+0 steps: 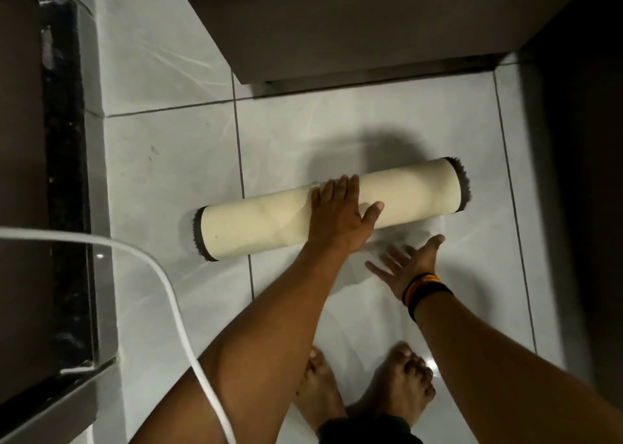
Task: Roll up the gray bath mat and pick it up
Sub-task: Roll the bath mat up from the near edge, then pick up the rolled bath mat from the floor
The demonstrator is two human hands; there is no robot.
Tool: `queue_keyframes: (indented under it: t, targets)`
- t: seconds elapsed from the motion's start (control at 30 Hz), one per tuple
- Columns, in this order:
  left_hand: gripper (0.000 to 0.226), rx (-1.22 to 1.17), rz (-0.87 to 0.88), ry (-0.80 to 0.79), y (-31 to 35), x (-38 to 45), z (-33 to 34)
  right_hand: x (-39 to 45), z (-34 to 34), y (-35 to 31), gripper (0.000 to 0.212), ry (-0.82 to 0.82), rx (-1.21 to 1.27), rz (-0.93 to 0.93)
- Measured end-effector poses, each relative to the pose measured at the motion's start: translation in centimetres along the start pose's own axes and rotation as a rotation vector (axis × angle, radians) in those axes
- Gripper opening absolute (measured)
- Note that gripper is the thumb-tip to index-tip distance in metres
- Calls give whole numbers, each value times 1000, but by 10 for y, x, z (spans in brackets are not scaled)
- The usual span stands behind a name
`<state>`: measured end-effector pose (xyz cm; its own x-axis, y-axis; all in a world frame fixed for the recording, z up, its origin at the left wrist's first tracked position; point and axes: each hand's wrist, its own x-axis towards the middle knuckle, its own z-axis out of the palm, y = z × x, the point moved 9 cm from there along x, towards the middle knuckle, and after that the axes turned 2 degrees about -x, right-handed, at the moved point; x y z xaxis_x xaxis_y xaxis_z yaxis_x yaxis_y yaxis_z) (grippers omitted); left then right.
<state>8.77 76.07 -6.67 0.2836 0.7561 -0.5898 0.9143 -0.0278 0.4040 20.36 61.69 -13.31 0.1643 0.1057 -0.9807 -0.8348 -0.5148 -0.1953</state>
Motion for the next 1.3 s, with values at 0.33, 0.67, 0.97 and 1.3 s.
queue_keyframes:
  t: [0.33, 0.67, 0.97, 1.3]
  targets:
    - [85, -92, -136, 17, 2, -6, -74, -52, 88, -11, 117, -231, 243, -36]
    - [89, -859, -383, 333, -23, -149, -281, -291, 221, -29, 100, -581, -334, -278]
    - [90, -1098, -250, 581, -13, -205, -553, -513, 416, -90, 91, -820, -579, -414]
    - [85, -1277, -206, 551, -106, -50, -636, -439, 604, -114, 107, -752, -629, -439]
